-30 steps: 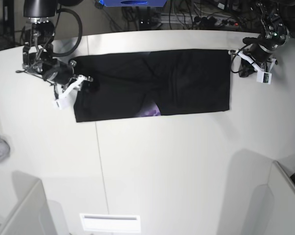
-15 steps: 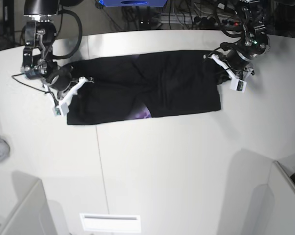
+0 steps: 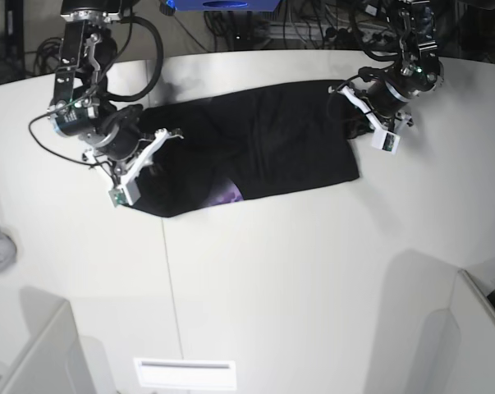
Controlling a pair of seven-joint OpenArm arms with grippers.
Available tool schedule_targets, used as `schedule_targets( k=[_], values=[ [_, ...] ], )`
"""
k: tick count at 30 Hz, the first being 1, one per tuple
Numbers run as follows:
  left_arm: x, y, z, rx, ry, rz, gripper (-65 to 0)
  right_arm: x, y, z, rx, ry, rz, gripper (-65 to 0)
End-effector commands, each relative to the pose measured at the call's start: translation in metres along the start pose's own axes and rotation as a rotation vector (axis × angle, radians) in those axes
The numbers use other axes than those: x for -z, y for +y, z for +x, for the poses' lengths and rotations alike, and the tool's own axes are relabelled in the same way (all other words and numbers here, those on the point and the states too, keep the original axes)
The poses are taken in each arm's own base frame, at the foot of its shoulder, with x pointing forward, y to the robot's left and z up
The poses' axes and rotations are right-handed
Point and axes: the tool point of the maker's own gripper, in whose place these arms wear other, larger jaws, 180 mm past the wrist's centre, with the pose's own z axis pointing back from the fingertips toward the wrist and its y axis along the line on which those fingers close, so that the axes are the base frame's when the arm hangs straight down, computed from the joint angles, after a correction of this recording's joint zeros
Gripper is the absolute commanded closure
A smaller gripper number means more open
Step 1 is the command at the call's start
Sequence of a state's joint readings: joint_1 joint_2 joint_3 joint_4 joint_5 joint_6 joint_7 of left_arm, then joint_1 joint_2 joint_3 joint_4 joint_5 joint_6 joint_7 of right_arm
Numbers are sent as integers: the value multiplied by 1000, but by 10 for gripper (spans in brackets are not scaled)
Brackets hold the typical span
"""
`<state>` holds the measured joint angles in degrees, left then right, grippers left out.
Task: Fold the T-shirt properly
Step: 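Move the right gripper to the other strip end and grasp it, then fold the strip end with the right gripper over onto the left-folded part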
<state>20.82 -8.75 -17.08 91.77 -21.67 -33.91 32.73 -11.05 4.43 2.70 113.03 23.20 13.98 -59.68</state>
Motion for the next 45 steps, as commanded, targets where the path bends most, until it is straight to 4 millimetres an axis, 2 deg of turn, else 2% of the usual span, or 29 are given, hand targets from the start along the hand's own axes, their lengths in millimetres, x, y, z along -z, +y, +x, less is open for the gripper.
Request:
schedule_targets(
  k=[1,10,14,17,22,31,38,45],
  values=[
    [-2,2,1,15,6,5,0,-2,12,13,-22,-48,34,0],
    [-3,0,-3,11,15,3,0,8,74,15,-64,-48,181,0],
    [-3,0,-4,10,16,3,0,9,92,16,-83,-48,219,0],
    [-2,0,-2,12,12,1,0,11,99,18,-34,-49,223,0],
    [7,-22,-3,33,25,-59,0,12,123,23,-60,-48,269,0],
    [17,-19,18,-2,-22,-20,0,12,141,26,-43,-57,290,0],
    [22,-19,19,7,34,-23,0,11,158,29,-72,-63,326,0],
    [22,-19,19,7,34,-23,0,12,159,40,-76,-104,329,0]
  ],
)
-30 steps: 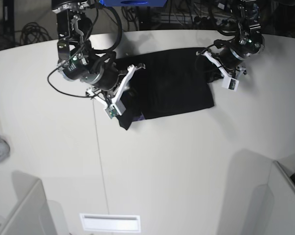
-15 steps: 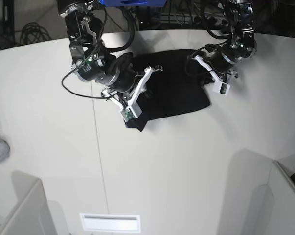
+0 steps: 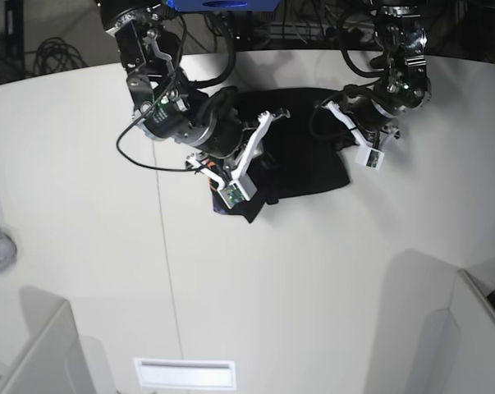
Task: Fold the T-shirt properly
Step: 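Fold the strip end with the right gripper over onto the left-folded part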
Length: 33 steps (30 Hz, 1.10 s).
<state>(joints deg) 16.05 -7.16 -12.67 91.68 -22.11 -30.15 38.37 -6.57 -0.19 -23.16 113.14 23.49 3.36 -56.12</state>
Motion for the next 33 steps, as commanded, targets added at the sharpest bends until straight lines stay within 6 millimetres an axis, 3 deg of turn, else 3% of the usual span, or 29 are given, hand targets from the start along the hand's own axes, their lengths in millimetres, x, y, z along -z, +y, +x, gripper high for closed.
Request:
schedule_targets(
  k=[1,7,17,26,33],
  values=[
    [-2,1,2,15,4,6,0,-2,6,16,0,-61,16,0],
    [-2,1,2,16,3,6,0,4,30,9,-21,-35,65,0],
    [-5,5,-1,10,8,15,0,18,24,11,-13,-11,45,0],
    [-8,7,-7,8,21,21,0,40,28,-12,-34,63,59,0],
    [-46,43,-2,-9,-25,144,0,50,17,-20,-21,87,36,0]
  ],
)
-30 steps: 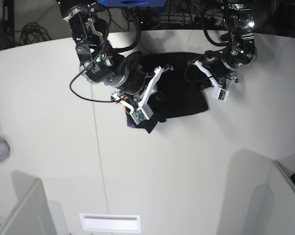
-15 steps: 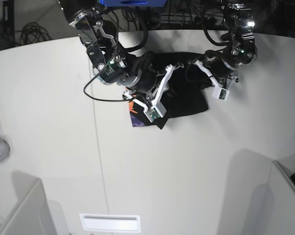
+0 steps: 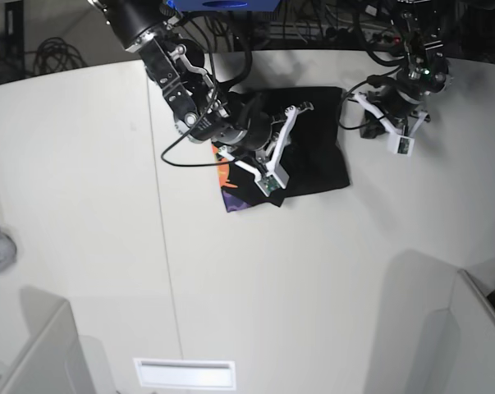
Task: Fold the T-shirt properly
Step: 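Fold the strip end with the right gripper over onto the left-folded part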
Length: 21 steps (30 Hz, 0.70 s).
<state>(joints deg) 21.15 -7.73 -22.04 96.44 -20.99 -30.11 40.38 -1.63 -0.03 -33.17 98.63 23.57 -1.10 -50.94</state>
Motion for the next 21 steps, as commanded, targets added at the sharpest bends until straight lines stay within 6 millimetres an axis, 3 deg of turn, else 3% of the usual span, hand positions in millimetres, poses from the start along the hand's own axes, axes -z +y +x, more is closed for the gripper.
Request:
schedule_targets(
  k=[1,9,13,17,21],
  values=[
    [-10,4,12,7,-49,10,0,-1,3,15,-5,-45,11,0],
    [-55,56,-12,3,-34,124,0,12,-1,3,25,6,5,0],
    [-83,88,-25,-19,-25,213,0,12,-3,4,80,1,-23,-236],
    [-109,114,-34,-53,-24,308,0,9,-6,11,160,-24,-60,-264],
    [-118,124,-34,-62,-30,343,0,6,1,21,164,-54,-46,-264]
  ],
)
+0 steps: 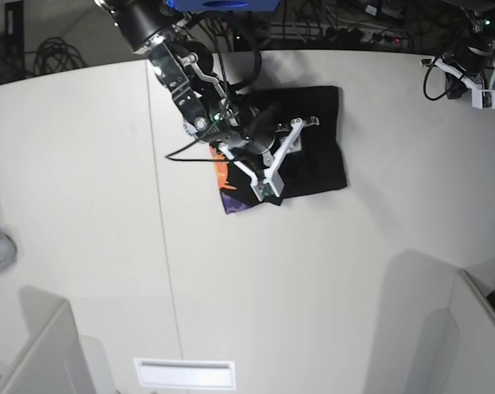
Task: Fold the T-shirt properly
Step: 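Fold the strip end with the right gripper over onto the left-folded part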
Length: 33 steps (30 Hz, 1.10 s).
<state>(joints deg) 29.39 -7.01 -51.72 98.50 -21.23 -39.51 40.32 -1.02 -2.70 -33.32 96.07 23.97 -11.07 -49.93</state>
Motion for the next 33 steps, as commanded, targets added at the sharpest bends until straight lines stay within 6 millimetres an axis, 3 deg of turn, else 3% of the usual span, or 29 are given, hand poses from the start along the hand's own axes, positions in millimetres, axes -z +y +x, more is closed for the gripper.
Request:
schedule_targets(
  k=[1,10,19,24,33],
  values=[
    [-4,4,11,17,-36,1,0,-5,9,16,-5,-52,24,-264],
    [-3,2,9,12,-31,-3,0,-4,42,18,-63,-50,86,-264],
    [-3,4,9,11,-32,1,0,-4,42,33,-89,-74,86,-264],
    [-3,4,8,9,-31,1,0,7,41,41,-95,-59,74,-264],
    [-4,5,8,7,-31,4,0,22,66,48,-228,-30,89,-264]
  ],
)
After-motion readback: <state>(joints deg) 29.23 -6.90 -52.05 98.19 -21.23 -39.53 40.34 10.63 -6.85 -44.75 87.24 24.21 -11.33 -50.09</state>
